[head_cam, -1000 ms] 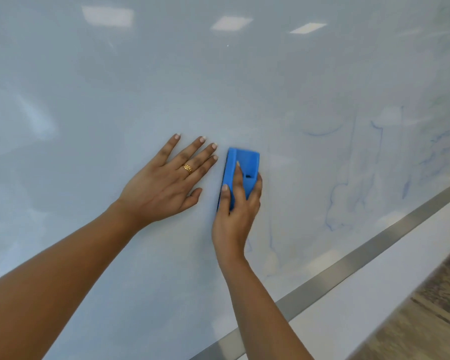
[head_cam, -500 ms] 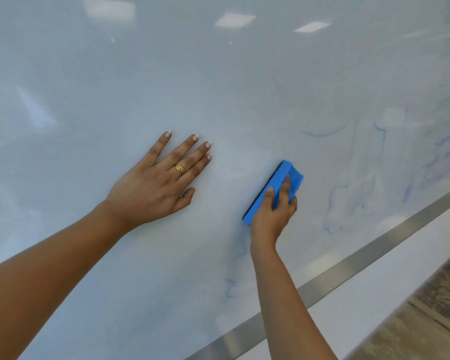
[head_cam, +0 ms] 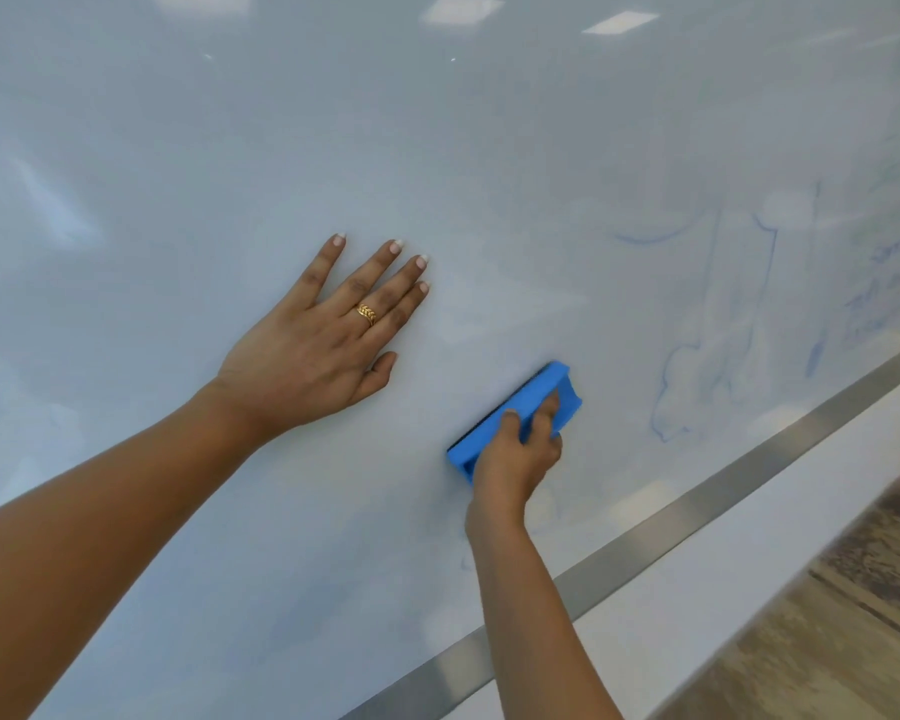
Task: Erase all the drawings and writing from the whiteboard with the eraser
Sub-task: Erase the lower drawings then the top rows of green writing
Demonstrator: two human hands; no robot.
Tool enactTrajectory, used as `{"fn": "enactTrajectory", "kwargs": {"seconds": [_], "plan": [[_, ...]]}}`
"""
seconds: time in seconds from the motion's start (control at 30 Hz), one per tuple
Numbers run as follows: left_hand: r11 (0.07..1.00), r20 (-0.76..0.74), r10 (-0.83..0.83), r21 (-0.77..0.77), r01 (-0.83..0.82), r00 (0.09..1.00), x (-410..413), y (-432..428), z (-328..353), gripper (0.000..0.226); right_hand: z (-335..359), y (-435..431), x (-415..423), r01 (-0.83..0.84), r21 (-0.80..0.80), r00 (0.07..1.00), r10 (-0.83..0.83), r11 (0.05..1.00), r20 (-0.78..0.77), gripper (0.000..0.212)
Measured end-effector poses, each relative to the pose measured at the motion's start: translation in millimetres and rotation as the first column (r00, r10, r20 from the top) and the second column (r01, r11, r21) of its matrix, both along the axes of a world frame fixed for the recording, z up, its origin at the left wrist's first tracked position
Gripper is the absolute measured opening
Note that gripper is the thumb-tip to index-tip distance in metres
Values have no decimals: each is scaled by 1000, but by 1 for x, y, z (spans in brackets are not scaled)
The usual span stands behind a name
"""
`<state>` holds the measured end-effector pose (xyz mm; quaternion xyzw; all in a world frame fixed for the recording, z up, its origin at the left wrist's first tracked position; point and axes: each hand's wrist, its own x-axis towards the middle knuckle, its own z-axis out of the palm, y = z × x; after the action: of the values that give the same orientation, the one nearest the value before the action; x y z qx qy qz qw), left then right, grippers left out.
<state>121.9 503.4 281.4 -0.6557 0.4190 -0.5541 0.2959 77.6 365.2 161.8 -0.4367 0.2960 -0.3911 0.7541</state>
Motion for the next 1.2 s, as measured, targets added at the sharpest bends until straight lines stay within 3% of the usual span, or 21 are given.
{"fn": "enactTrajectory", "kwargs": {"seconds": [0.07,0.17,0.23,0.37,0.47,0.63,0.87,1.0,1.2], "plan": [[1000,-6,1,3,-1,1000,1,0,-1,57,13,25,-4,-22,-178,999,28,984,31,51],[1000,-30,3,10,-3,1000,0,1,1,58,25,57,-12,-30,-461,990,90,887,109,54],[1000,-49,4,14,-3,999,-1,1,1,58,20,67,-14,-33,-540,987,113,841,115,56],[1000,-50,5,16,-5,999,-1,0,1,58,1,62,-8,9,-478,982,83,878,171,52],[1000,-40,-7,8,7,999,-1,0,1,58,-25,51,1,119,-387,981,-49,914,187,47],[1000,-4,-1,11,1,1000,0,-1,-1,58,-86,31,9,223,-251,974,-223,942,28,45],[1000,-7,18,19,-18,1000,-1,-2,0,59,-115,16,11,173,-15,966,-173,985,-191,48],[1000,-5,15,20,-15,1000,-2,-2,0,58,-98,30,16,195,-106,964,-210,975,-162,47],[1000,10,12,13,-12,1000,-2,-2,-1,58,-66,86,7,207,-437,977,-161,875,141,48]]}}
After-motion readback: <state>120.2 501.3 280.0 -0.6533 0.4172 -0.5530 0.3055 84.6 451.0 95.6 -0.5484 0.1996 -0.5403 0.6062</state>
